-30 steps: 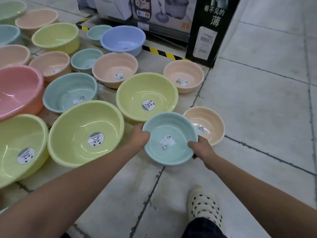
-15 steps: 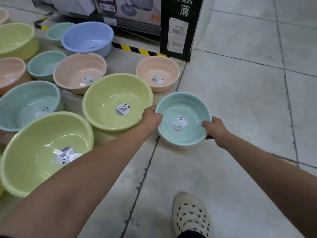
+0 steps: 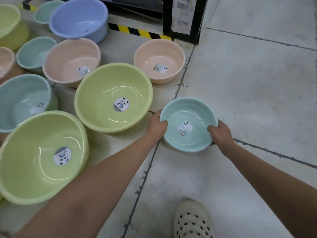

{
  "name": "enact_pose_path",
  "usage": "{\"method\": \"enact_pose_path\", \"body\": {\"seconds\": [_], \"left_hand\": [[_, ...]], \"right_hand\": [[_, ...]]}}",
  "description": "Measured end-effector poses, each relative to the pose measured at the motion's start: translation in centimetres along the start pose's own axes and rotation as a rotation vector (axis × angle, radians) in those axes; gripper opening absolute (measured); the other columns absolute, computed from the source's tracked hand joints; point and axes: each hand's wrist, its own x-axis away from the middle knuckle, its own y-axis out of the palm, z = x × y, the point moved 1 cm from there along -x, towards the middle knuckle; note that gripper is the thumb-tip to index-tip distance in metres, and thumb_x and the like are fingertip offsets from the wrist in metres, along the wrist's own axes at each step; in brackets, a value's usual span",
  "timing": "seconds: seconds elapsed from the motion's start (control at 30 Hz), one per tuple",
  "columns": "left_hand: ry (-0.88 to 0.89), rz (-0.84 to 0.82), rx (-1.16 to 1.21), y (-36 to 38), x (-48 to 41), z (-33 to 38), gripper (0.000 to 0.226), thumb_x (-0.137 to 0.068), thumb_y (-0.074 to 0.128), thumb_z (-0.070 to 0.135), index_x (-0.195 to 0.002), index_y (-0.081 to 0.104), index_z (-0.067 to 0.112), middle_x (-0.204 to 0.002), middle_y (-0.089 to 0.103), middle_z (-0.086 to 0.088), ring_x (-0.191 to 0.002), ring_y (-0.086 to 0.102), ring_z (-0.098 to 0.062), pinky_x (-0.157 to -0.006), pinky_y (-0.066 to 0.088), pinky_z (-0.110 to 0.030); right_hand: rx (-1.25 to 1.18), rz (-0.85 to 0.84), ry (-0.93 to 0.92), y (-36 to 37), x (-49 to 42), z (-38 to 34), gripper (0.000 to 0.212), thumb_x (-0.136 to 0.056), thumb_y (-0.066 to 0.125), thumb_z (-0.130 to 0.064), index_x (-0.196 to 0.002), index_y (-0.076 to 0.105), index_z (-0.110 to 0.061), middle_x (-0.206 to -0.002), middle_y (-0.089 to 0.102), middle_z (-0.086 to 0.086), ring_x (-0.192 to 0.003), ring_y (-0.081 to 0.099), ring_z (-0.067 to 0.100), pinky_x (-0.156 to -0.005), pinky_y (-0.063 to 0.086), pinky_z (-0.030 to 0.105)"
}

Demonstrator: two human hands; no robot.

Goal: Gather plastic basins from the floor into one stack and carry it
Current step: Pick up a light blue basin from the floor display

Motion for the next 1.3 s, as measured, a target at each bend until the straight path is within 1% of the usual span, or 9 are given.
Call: {"method": "enact_pose_path", "body": {"seconds": [0.13, 0.23, 0.33, 0.5, 0.73, 0.8, 0.9, 1.17, 1.3], "left_hand": [[-0.034, -0.018, 0.028, -1.8, 2.4, 3.1, 0.055, -0.079, 0.041, -0.013, -0.116, 0.064, 0.020, -0.086, 0.067, 0.005, -0.078, 0.065, -0.015, -0.066, 0.055, -0.022], [-0.054, 0.017, 0.063, -4.9, 6.0, 6.8, 0.054, -0.078, 0.044, -0.010, -0.112, 0.066, 0.025, -0.089, 0.069, 0.003, -0.081, 0.065, -0.017, -0.074, 0.056, -0.031], [-0.097, 0.071, 0.088, -8.7, 10.3, 12.1, 0.052, -0.077, 0.044, -0.010, -0.105, 0.067, 0.027, -0.084, 0.068, 0.005, -0.077, 0.062, -0.017, -0.069, 0.052, -0.028], [-0.166, 0.174, 0.162, -15.4, 17.9, 23.7, 0.051, -0.078, 0.046, -0.010, -0.112, 0.068, 0.022, -0.089, 0.069, 0.000, -0.079, 0.064, -0.022, -0.066, 0.052, -0.029], [-0.194, 0.359, 0.191, -25.6, 25.2, 40.5, 0.047, -0.081, 0.047, -0.013, -0.117, 0.065, 0.011, -0.080, 0.065, 0.006, -0.066, 0.060, -0.011, -0.045, 0.044, -0.012], [-0.206, 0.389, 0.222, -28.6, 26.8, 43.7, 0.052, -0.082, 0.046, -0.013, -0.117, 0.064, 0.020, -0.082, 0.066, 0.004, -0.066, 0.061, -0.015, -0.043, 0.044, -0.014], [-0.232, 0.448, 0.255, -33.0, 28.7, 46.9, 0.056, -0.081, 0.049, -0.012, -0.116, 0.064, 0.030, -0.087, 0.069, 0.006, -0.073, 0.065, -0.018, -0.050, 0.049, -0.021], [-0.266, 0.587, 0.312, -42.9, 32.4, 52.7, 0.052, -0.081, 0.048, -0.013, -0.115, 0.065, 0.023, -0.083, 0.066, 0.008, -0.066, 0.060, -0.009, -0.044, 0.046, -0.013], [-0.280, 0.617, 0.368, -45.9, 31.6, 54.0, 0.051, -0.080, 0.048, -0.014, -0.104, 0.065, 0.028, -0.084, 0.067, 0.008, -0.071, 0.062, -0.013, -0.054, 0.052, -0.018]], "right_hand": [[0.025, 0.013, -0.015, -0.6, 3.0, -2.0, 0.036, -0.087, 0.049, -0.008, -0.120, 0.060, -0.012, -0.106, 0.062, 0.013, -0.078, 0.060, 0.025, -0.047, 0.048, 0.027], [0.012, -0.023, -0.056, -2.2, 7.0, -6.0, 0.033, -0.089, 0.049, -0.006, -0.119, 0.061, -0.012, -0.105, 0.063, 0.011, -0.080, 0.058, 0.025, -0.047, 0.042, 0.024], [0.029, -0.089, -0.087, -4.1, 11.8, -11.9, 0.030, -0.089, 0.048, -0.006, -0.113, 0.061, -0.017, -0.103, 0.065, 0.009, -0.082, 0.059, 0.026, -0.048, 0.043, 0.025], [0.083, -0.223, -0.114, -8.0, 19.4, -24.0, 0.031, -0.088, 0.048, -0.006, -0.113, 0.061, -0.019, -0.099, 0.065, 0.005, -0.081, 0.061, 0.022, -0.046, 0.044, 0.023], [0.095, -0.359, -0.146, -10.4, 27.8, -42.0, 0.035, -0.088, 0.049, -0.008, -0.111, 0.063, -0.029, -0.106, 0.070, 0.003, -0.097, 0.066, 0.026, -0.084, 0.056, 0.041], [0.113, -0.385, -0.166, -10.1, 29.9, -46.1, 0.037, -0.088, 0.049, -0.009, -0.117, 0.064, -0.026, -0.108, 0.070, 0.003, -0.099, 0.066, 0.026, -0.088, 0.055, 0.042], [0.156, -0.437, -0.192, -8.9, 33.0, -51.1, 0.038, -0.089, 0.050, -0.009, -0.123, 0.064, -0.019, -0.108, 0.069, 0.004, -0.101, 0.064, 0.027, -0.089, 0.054, 0.041], [0.367, -0.549, -0.290, -4.1, 38.8, -63.2, 0.037, -0.088, 0.049, -0.012, -0.122, 0.062, -0.018, -0.106, 0.069, 0.006, -0.099, 0.064, 0.029, -0.088, 0.055, 0.044], [0.432, -0.569, -0.283, -1.9, 39.2, -67.4, 0.038, -0.089, 0.048, -0.013, -0.123, 0.061, -0.021, -0.101, 0.068, 0.001, -0.094, 0.063, 0.024, -0.074, 0.051, 0.033]]}}
